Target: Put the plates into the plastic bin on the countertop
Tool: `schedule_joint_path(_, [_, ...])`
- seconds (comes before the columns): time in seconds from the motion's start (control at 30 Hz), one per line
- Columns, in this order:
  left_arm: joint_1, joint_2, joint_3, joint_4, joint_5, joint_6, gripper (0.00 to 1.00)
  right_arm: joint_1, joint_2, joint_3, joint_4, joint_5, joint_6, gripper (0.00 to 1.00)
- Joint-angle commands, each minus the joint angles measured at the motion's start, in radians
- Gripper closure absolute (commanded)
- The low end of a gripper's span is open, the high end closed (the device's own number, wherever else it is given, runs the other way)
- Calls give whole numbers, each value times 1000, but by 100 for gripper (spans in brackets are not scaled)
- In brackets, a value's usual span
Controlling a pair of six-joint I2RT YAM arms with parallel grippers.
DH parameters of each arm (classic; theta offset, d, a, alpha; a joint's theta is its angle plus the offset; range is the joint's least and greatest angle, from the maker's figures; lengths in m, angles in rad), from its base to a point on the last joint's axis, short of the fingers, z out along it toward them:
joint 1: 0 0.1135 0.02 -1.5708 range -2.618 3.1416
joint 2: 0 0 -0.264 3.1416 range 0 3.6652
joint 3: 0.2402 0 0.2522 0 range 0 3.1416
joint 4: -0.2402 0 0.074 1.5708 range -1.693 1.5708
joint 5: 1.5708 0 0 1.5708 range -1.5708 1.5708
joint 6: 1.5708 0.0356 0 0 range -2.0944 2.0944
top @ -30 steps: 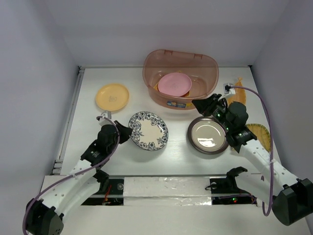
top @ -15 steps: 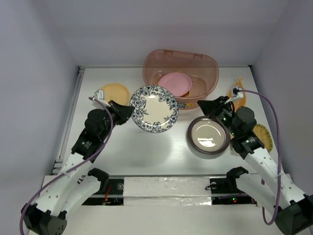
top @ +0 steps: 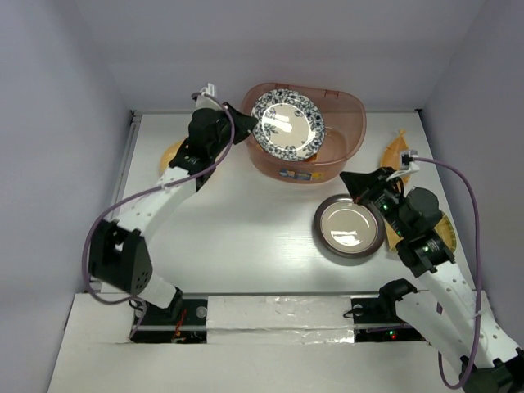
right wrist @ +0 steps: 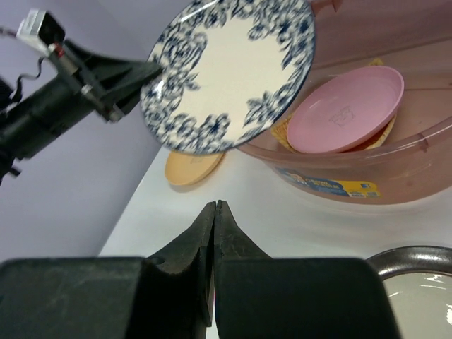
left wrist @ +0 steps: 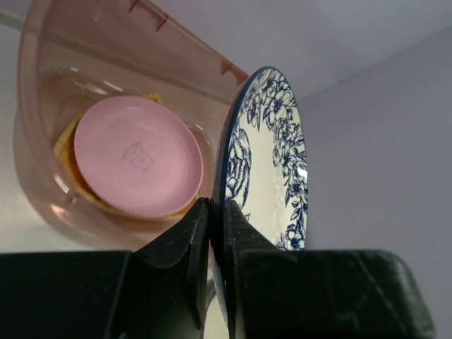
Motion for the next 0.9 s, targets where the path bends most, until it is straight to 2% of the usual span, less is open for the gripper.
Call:
schedule_joint_path(0.0, [7,90,200,227,28,-15,100,9,-17,41,-17,0,-24,100])
schedule_joint_path(0.37, [7,432,518,164,31,19,100,9,-11,41,-26,9,-43,100])
schedule_joint_path(0.7, [-2,626,641,81,-1,68,100,9,-3,13,-17,-3,-39,99])
schedule_joint_path(0.87, [-2,683,685,-20,-37,108,100,9,-4,9,-17,2,-39,99])
